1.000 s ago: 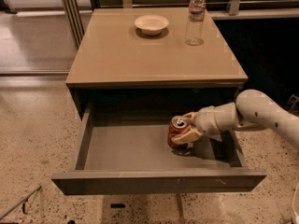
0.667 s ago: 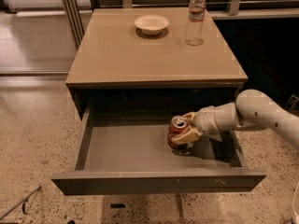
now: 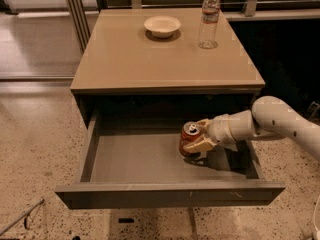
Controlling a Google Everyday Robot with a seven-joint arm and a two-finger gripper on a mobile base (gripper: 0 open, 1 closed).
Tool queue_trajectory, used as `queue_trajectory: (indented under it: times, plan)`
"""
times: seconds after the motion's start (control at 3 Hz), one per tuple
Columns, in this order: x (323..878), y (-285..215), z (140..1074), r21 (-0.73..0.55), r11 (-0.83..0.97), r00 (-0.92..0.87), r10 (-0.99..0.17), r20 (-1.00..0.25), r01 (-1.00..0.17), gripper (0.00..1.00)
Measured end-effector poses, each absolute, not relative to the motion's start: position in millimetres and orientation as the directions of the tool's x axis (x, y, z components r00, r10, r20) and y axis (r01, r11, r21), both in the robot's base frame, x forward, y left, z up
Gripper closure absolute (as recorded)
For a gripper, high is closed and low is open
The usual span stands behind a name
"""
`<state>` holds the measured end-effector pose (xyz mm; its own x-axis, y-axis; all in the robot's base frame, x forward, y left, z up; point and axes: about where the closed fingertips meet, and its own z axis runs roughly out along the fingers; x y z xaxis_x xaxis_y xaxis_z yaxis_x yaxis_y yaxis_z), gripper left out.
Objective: Place coke can into top drawer
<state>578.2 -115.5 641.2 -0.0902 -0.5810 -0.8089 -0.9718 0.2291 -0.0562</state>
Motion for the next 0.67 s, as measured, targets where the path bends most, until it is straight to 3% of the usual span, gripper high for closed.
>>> queue_trajectory:
  times: [0.33, 0.67]
  plan:
    - [578.2, -115.5, 641.2, -0.056, 0.229, -0.09, -0.581, -0.809, -0.972, 0.0]
    - [578.2, -115.5, 641.2, -0.056, 0.229, -0.09, -0.581, -0.809, -0.972, 0.0]
